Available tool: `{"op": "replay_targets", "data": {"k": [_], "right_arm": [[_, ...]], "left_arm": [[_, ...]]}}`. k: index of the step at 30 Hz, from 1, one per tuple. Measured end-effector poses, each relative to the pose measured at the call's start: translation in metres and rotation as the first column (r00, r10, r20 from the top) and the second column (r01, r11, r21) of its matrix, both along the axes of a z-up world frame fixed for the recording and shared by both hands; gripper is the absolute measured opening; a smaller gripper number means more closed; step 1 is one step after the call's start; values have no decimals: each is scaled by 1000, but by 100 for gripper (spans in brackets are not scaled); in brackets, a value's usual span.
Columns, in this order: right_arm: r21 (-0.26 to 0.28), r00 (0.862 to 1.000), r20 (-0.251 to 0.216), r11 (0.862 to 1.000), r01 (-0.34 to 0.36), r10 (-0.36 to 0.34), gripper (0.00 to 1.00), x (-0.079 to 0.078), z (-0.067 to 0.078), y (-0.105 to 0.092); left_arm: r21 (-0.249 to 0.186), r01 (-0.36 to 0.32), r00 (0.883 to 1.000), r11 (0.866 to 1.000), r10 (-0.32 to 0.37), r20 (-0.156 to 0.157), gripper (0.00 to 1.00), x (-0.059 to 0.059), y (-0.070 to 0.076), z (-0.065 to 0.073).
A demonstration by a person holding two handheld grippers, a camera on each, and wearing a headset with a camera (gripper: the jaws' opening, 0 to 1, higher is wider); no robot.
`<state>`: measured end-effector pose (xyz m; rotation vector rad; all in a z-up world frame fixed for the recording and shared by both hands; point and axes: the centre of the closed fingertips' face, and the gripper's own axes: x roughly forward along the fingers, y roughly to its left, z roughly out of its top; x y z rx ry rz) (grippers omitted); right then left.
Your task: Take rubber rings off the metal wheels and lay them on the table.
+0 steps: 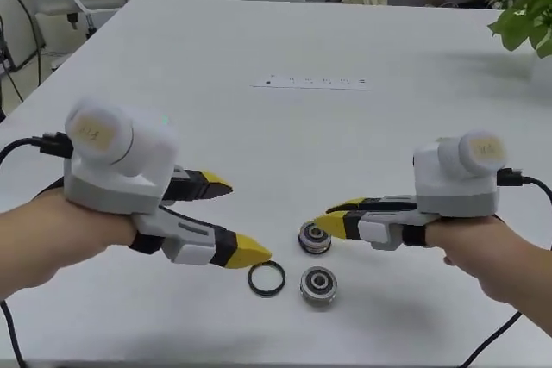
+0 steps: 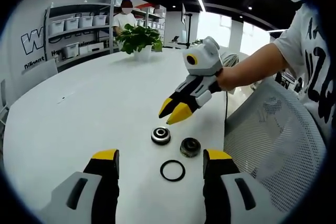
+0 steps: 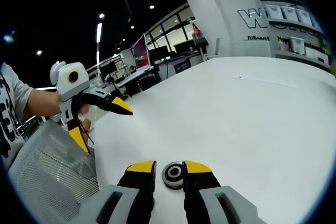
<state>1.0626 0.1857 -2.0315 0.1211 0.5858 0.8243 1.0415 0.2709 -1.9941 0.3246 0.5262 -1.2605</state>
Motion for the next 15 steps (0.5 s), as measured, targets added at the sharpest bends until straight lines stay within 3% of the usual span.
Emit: {"op": "replay_targets", "data": {"k": [15], "right_arm": [[-34,998,37,998,50,-49,21,5,-9,-23]], "left_arm": [[9,-8,1000,1000,8,-6,60,17,-15,-10]]}}
